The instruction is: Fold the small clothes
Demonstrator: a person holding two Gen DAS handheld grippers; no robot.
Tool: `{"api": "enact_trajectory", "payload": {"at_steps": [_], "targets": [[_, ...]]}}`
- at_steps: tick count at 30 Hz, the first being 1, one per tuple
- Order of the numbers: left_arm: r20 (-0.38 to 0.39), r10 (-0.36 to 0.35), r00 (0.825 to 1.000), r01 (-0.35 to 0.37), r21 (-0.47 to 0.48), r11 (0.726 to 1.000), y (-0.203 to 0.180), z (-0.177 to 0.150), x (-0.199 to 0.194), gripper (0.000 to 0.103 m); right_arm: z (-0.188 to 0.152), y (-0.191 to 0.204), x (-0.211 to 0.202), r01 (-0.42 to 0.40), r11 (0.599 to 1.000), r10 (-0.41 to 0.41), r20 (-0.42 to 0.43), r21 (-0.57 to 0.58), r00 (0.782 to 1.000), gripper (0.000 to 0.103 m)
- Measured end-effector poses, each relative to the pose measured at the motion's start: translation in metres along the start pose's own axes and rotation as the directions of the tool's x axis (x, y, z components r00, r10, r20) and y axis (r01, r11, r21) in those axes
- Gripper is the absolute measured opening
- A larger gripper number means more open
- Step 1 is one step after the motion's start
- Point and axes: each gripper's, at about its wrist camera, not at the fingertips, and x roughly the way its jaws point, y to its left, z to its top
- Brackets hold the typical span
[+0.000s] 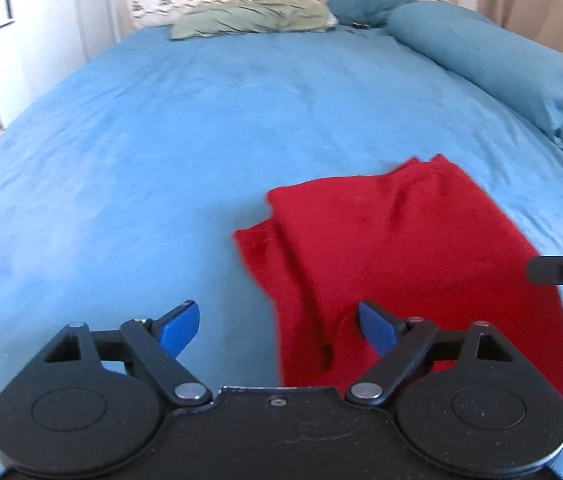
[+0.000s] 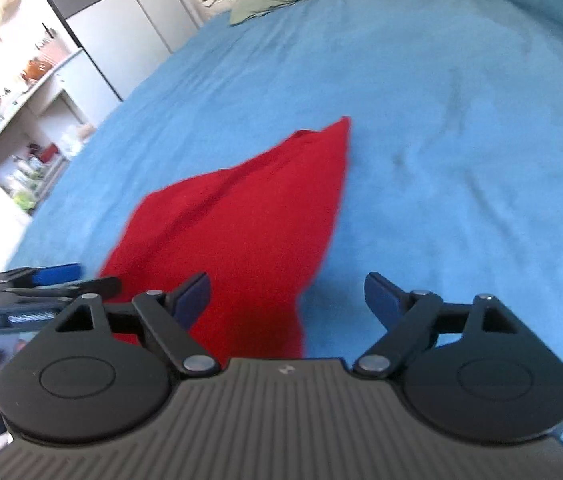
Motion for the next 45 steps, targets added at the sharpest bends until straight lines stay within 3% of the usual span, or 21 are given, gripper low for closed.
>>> {"api": "enact_trajectory", "payload": {"at_steps": [5, 9, 14, 18, 24, 31, 38, 45], "targets": [[0.064, 0.013, 0.998, -0.013, 0.004, 1.000, 0.006, -0.022, 0.016, 0.098, -0.022, -0.015, 0.013, 0.018, 1.000, -0.017, 0.053, -0.021, 0.998, 0.101], [0.081, 0.014, 0.997, -0.011, -0.035, 0.999, 0.007, -0.019, 0.000, 0.091, -0.025, -0.008, -0.006, 0.027, 0.999, -0.025, 0.102, -0.020, 0.994, 0.099], [0.188, 0.046, 0.981, -0.044, -0.013, 0.999, 0.000, -0.007, -0.087, 0.092, -0.019, 0.033, -0.082, 0.071, 0.994, -0.056, 0.165, -0.087, 0.985, 0.100], [0.237, 0.069, 0.969, -0.061, -0.040, 0.997, -0.004, 0.003, -0.162, 0.102, -0.021, 0.068, -0.150, 0.129, 0.986, -0.108, 0.196, -0.101, 0.975, 0.103], [0.288, 0.164, 0.943, -0.159, -0.042, 0.986, -0.023, -0.005, -0.253, 0.103, -0.030, 0.110, -0.236, 0.262, 0.963, -0.240, 0.241, -0.064, 0.940, 0.103], [0.219, 0.153, 0.964, -0.138, -0.080, 0.987, -0.037, -0.043, -0.299, 0.103, -0.064, 0.131, -0.293, 0.297, 0.953, -0.283, 0.166, -0.060, 0.945, 0.103], [0.153, 0.107, 0.982, -0.092, -0.104, 0.990, -0.039, -0.077, -0.310, 0.103, -0.107, 0.140, -0.293, 0.362, 0.922, -0.351, 0.099, -0.134, 0.931, 0.103], [0.146, 0.100, 0.984, -0.088, -0.088, 0.992, -0.046, -0.090, -0.315, 0.103, -0.122, 0.143, -0.295, 0.385, 0.915, -0.378, 0.076, -0.121, 0.923, 0.103]]}}
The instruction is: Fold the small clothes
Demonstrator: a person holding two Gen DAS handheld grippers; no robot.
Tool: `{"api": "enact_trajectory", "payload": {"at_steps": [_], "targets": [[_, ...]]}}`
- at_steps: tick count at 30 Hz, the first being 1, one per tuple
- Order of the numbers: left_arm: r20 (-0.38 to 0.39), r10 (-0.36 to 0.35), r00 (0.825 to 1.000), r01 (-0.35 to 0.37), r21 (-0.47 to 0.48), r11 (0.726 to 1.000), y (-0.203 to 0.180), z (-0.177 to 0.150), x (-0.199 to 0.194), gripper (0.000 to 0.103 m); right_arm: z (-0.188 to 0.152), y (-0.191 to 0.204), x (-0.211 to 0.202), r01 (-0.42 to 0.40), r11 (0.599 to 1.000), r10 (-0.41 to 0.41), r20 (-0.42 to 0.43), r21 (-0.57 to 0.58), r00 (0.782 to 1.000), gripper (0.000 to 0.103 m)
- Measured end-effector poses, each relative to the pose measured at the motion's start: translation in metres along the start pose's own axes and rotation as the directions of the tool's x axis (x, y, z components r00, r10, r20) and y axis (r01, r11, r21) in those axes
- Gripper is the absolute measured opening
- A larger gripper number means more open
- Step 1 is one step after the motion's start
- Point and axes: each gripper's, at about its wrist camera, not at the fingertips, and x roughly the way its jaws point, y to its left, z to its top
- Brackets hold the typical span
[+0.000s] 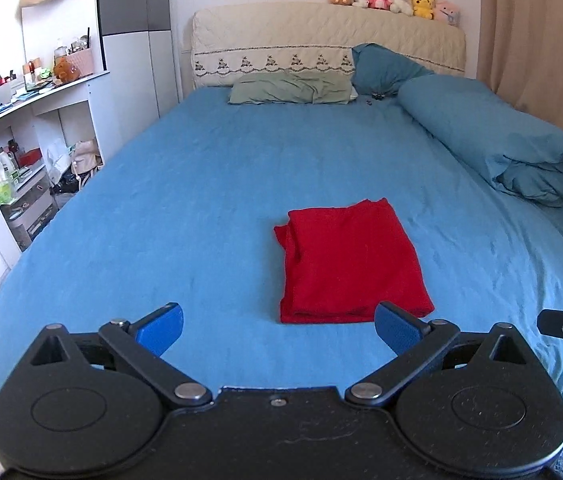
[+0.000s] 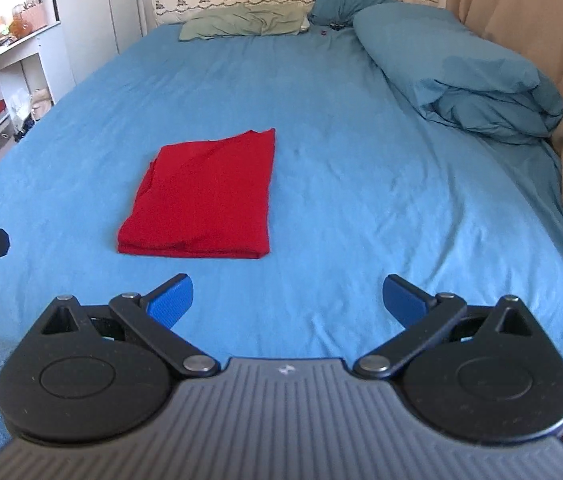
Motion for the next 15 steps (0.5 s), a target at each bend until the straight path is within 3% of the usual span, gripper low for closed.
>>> {"api": "enact_trajectory", "payload": {"at_steps": [15], "targets": [[0.046, 0.014, 0.999, -0.015, 0.032, 0.999, -0.0004, -0.0019, -0.0100, 0.103, 0.0006, 0.0011, -0.0070, -0.007, 1.000, 0.007, 0.006, -0.001, 1.000, 0.103]]}}
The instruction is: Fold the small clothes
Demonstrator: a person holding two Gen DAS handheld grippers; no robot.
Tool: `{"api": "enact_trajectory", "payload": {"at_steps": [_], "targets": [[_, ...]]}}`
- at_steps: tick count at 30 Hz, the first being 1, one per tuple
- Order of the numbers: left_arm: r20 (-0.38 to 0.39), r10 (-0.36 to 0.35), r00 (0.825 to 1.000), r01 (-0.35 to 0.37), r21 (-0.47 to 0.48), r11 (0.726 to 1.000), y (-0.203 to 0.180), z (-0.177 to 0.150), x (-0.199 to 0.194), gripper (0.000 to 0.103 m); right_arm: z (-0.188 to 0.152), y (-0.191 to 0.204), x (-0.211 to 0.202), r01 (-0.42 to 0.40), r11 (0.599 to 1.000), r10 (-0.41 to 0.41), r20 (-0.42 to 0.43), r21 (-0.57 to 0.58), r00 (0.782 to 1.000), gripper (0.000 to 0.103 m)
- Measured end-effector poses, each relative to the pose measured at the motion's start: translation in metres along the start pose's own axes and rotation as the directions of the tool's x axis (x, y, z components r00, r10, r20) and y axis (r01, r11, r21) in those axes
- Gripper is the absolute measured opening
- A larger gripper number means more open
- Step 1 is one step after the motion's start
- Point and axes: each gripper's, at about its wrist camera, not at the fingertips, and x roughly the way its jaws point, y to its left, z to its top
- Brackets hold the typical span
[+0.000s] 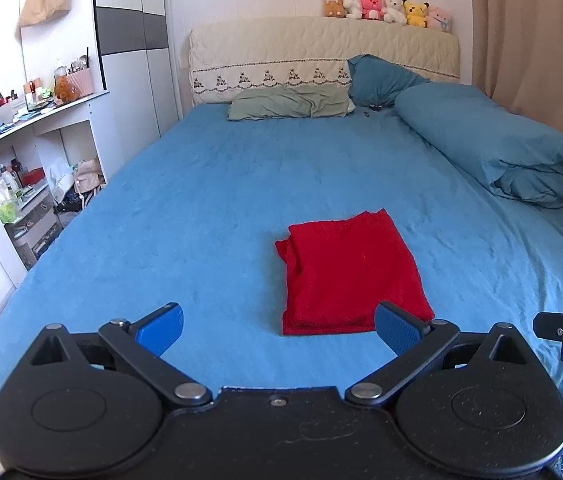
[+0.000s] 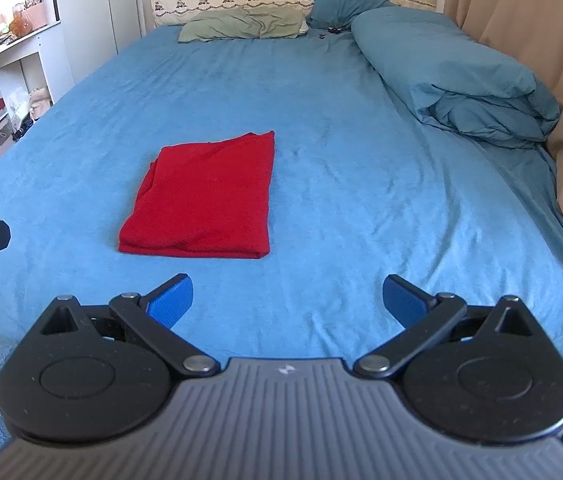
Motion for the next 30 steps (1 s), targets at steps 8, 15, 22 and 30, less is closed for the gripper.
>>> {"api": "enact_trajectory", "payload": {"at_steps": [8, 15, 22, 30], "targets": [[0.009, 0.003, 1.000, -0.004, 0.012, 1.000, -0.001, 0.000, -0.002, 0.103, 0.000, 0.001, 0.002, -0.008, 1.000, 0.008, -0.009, 0.006, 1.000, 0.103], [0.014, 0.001, 1.000, -0.001, 0.015, 1.000, -0.001, 0.001, -0.003, 0.103, 0.000, 0.001, 0.005, -0.020, 1.000, 0.021, -0.018, 0.010, 1.000, 0.103], [0.004, 0.004, 1.000, -0.004, 0.023, 1.000, 0.000, 0.000, -0.001, 0.103, 0.000, 0.001, 0.008, -0.021, 1.000, 0.021, -0.025, 0.014, 0.999, 0.103], [-0.004, 0.001, 1.000, -0.001, 0.015, 1.000, 0.002, 0.001, 0.002, 0.103, 0.000, 0.001, 0.011, -0.022, 1.000, 0.023, -0.032, 0.018, 0.999, 0.103]]}}
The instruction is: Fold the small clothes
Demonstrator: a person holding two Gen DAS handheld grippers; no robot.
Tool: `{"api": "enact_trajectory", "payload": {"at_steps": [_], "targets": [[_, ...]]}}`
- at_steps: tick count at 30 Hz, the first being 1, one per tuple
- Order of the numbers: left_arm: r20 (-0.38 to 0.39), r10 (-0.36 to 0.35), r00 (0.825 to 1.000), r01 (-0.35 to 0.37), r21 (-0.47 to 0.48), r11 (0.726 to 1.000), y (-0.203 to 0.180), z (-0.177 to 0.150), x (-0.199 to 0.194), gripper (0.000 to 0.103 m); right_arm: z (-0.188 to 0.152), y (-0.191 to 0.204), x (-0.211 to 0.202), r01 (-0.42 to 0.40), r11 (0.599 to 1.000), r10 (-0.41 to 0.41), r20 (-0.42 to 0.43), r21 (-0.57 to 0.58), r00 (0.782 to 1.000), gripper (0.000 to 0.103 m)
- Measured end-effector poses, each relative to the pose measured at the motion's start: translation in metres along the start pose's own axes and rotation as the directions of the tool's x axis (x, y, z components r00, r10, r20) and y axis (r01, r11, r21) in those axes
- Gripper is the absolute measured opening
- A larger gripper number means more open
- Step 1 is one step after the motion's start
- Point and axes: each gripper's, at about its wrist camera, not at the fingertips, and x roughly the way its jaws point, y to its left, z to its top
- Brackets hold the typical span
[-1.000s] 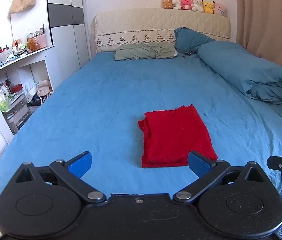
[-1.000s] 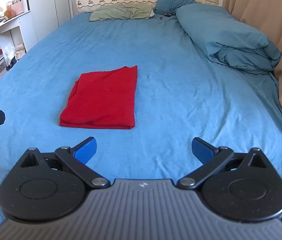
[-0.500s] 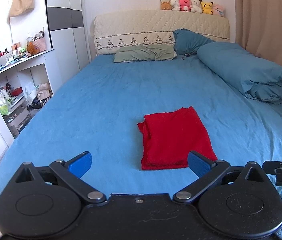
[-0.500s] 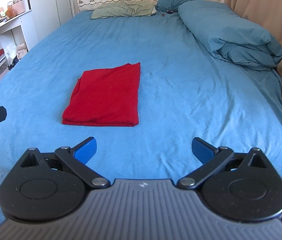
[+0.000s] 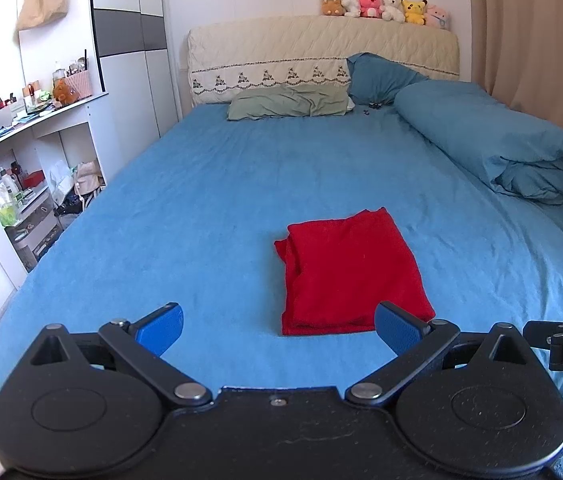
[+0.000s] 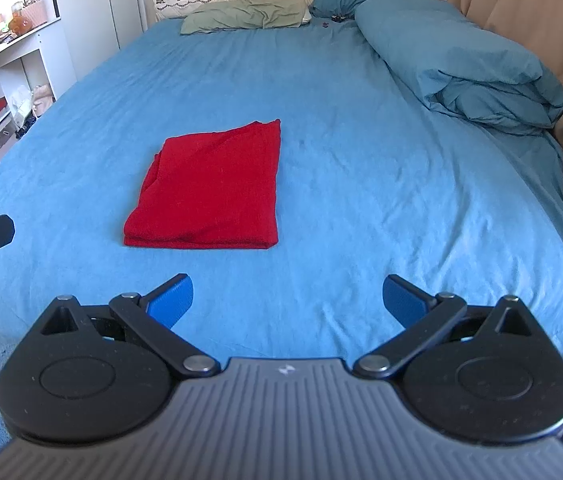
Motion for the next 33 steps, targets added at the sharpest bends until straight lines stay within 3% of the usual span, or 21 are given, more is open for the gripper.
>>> {"api": "enact_trajectory", "payload": {"at_steps": [30, 33], "targets": [[0.011, 0.018, 1.000, -0.018, -0.012, 1.000, -0.0029, 0.0000, 0.0034, 0.103, -0.0019, 0.0035, 0.0056, -0.005, 1.000, 0.005, -0.006, 0.001, 1.000, 0.103], [0.023, 0.047, 0.999, -0.047, -0.002, 0.999, -0.0047, -0.0006, 0.0020, 0.103, -0.0017, 0.0023, 0.0060, -0.006, 1.000, 0.006, -0.005, 0.002, 1.000, 0.103]]}}
